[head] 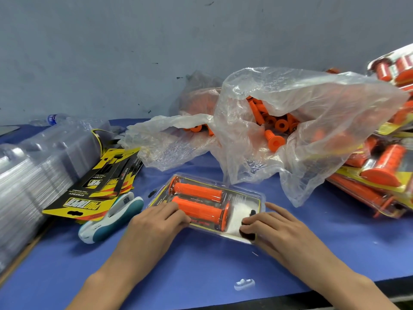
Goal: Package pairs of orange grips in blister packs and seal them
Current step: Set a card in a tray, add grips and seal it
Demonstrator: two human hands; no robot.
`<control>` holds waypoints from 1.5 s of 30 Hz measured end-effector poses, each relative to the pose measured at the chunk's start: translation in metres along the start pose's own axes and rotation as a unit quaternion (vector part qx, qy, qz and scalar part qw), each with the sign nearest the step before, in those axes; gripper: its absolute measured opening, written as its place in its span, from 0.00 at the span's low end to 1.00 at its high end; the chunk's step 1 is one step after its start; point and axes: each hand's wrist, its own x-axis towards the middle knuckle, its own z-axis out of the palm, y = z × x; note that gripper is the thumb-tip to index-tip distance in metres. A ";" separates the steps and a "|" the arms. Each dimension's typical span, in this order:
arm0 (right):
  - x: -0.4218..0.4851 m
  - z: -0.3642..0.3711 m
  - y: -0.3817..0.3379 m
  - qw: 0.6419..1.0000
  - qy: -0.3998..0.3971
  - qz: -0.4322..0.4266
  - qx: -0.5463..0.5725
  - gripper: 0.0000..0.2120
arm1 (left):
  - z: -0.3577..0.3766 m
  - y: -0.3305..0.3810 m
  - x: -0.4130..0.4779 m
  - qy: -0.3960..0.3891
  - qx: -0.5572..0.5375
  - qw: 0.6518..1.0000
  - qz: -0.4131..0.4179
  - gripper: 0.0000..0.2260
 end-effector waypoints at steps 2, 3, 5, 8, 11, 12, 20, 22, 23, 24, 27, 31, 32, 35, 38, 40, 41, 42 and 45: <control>-0.001 0.002 0.001 1.000 0.016 -0.008 0.005 0.03 | 0.000 -0.003 -0.002 -0.004 -0.002 1.000 -0.011 0.11; 0.000 0.003 0.000 1.000 0.018 -0.004 0.008 0.05 | 0.000 -0.003 -0.002 -0.002 0.001 1.000 -0.015 0.11; 0.002 0.006 -0.002 1.000 0.020 -0.004 0.010 0.10 | 0.001 -0.002 -0.001 0.009 0.007 1.000 -0.023 0.10; 0.004 0.009 -0.001 1.000 0.023 -0.015 0.005 0.09 | 0.004 0.006 0.000 0.030 0.008 0.999 -0.019 0.08; 0.006 0.013 0.000 0.999 0.037 -0.020 -0.024 0.05 | 0.006 0.024 0.005 0.047 -0.037 0.998 0.024 0.09; 0.006 0.016 0.000 0.998 0.043 -0.023 -0.030 0.06 | 0.007 0.031 0.008 0.046 -0.042 0.997 0.049 0.08; 0.008 0.018 -0.001 0.999 0.029 -0.031 -0.032 0.05 | 0.011 0.055 0.025 0.028 -0.037 0.997 0.069 0.04; 0.009 0.017 -0.001 0.999 0.023 -0.030 -0.025 0.06 | 0.010 0.056 0.027 0.024 -0.042 0.997 0.062 0.05; 0.009 0.017 -0.001 0.999 0.020 -0.030 -0.022 0.07 | 0.010 0.055 0.026 0.019 -0.044 0.997 0.060 0.05; 0.009 0.017 -0.001 0.999 0.018 -0.030 -0.019 0.08 | 0.009 0.054 0.026 0.015 -0.045 0.997 0.059 0.05; 0.009 0.018 -0.001 0.999 -0.013 -0.031 -0.007 0.17 | 0.008 0.052 0.023 0.009 -0.051 0.997 0.063 0.05; 0.009 0.018 0.001 0.999 -0.021 -0.028 -0.002 0.22 | 0.012 0.047 0.019 0.027 -0.054 0.997 0.052 0.06; 0.009 0.017 0.003 1.000 -0.014 -0.028 0.000 0.20 | 0.012 0.042 0.018 0.029 -0.051 0.997 0.047 0.06; 0.007 0.015 0.009 1.000 -0.002 -0.014 0.000 0.20 | 0.013 0.020 0.014 0.014 -0.026 0.999 0.030 0.06; 0.002 0.016 0.012 1.000 -0.006 -0.010 -0.007 0.21 | 0.008 -0.005 0.007 0.001 -0.004 1.000 0.000 0.08; 0.003 0.015 0.011 1.000 -0.001 0.006 -0.021 0.20 | 0.003 -0.019 0.004 0.003 0.005 1.000 -0.028 0.09; 0.003 0.014 0.011 0.999 -0.002 0.021 -0.030 0.20 | 0.001 -0.022 0.002 0.005 0.013 0.999 -0.031 0.09; 0.003 0.015 0.010 0.998 -0.002 0.040 -0.041 0.20 | -0.001 -0.022 0.001 0.007 0.022 0.999 -0.028 0.10; 0.006 0.017 -0.002 0.991 0.000 0.101 -0.083 0.24 | -0.003 -0.011 -0.002 0.005 0.048 0.999 -0.003 0.09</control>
